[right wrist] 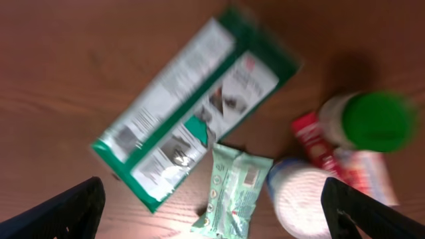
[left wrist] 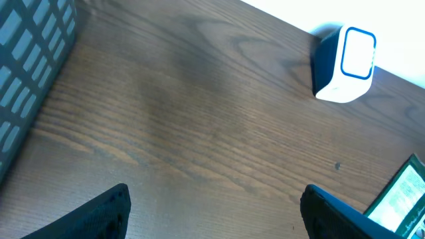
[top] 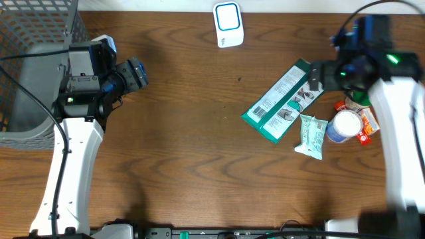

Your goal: Scan the item barcode

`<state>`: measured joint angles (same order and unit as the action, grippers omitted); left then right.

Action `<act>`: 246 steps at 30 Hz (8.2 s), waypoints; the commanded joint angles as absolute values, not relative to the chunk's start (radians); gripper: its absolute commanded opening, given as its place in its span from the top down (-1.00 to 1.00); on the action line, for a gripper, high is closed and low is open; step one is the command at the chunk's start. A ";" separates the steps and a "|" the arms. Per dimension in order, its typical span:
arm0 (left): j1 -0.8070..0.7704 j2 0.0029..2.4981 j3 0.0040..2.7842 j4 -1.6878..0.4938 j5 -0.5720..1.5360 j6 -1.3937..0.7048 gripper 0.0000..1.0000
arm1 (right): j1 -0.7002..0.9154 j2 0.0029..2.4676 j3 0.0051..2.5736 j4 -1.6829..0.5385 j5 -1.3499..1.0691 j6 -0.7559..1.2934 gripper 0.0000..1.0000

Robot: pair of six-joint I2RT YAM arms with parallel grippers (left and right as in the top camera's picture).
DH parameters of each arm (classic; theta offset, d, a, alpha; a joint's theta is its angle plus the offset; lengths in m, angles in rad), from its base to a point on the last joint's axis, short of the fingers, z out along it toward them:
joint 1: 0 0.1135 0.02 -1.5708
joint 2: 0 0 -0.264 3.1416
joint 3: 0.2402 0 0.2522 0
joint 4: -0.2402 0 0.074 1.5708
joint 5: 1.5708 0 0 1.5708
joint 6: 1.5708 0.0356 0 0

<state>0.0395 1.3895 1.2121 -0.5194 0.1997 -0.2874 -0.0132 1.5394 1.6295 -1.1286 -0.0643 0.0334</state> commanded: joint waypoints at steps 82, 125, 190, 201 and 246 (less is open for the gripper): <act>0.046 1.380 1.234 -0.518 0.191 -0.282 -0.65 | 0.026 0.012 0.006 -0.072 -0.050 -0.064 -0.98; 0.035 0.223 0.927 -0.829 0.032 -0.281 -0.66 | 0.026 0.012 0.006 -0.072 -0.050 -0.064 -0.99; -0.021 0.002 0.004 0.135 -0.019 -0.257 -0.65 | 0.026 0.012 0.006 -0.071 -0.050 -0.064 -0.98; -0.021 0.002 0.004 0.000 0.023 0.012 -0.65 | 0.026 0.012 0.006 -0.071 -0.050 -0.064 -0.99; -0.021 0.004 0.004 -0.067 0.056 0.026 -0.65 | 0.026 0.012 0.006 -0.072 -0.050 -0.064 -0.98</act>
<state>-0.0170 0.0101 0.0116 -0.0193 0.0502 0.0086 0.0166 0.0170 0.0063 -0.0669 -0.0525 -0.0628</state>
